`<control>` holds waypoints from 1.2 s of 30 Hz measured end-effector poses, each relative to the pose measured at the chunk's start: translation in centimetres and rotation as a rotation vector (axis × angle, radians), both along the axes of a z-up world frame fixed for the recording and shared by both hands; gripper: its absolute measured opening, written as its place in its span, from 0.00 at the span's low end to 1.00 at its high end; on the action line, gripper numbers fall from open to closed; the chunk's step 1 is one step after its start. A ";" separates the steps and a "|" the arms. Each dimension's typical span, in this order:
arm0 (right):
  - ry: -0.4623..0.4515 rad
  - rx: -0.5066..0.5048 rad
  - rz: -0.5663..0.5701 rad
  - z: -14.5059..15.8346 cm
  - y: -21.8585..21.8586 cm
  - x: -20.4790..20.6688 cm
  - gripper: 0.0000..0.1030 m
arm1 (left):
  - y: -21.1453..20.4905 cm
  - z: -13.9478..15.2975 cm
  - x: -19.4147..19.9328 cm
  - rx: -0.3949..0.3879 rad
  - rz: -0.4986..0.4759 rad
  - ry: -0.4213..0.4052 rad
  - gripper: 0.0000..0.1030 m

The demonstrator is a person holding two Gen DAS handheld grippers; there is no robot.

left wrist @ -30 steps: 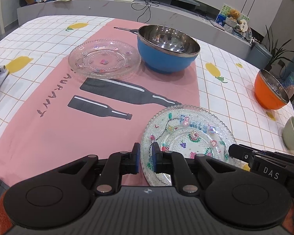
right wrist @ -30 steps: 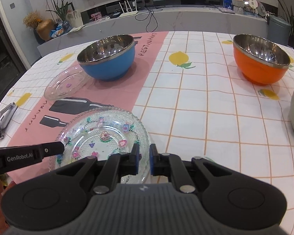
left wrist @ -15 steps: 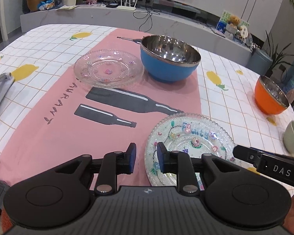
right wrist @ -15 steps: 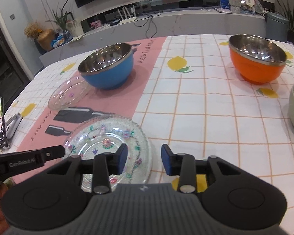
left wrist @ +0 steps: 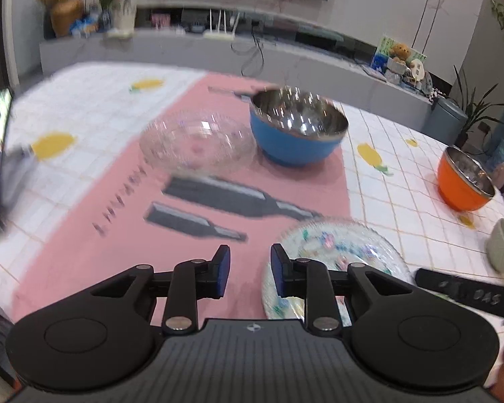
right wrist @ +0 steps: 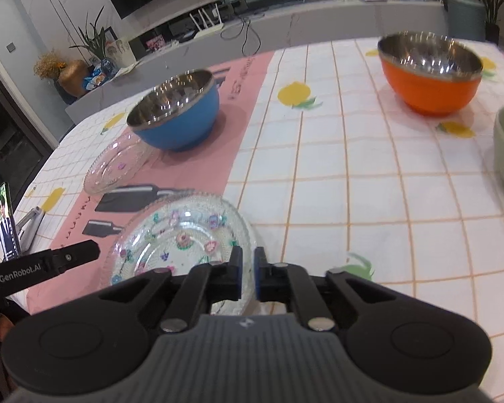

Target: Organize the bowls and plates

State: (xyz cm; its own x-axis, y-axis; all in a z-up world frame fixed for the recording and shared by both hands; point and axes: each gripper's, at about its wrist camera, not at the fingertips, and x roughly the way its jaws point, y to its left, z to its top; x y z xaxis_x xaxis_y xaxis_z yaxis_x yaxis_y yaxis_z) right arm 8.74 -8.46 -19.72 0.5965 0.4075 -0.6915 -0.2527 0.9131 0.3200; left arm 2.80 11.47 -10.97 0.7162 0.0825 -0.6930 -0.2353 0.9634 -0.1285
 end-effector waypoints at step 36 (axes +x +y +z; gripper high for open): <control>0.023 0.098 -0.033 2.0 13.5 7.3 0.61 | 13.5 0.3 8.7 -0.058 0.186 -0.021 0.49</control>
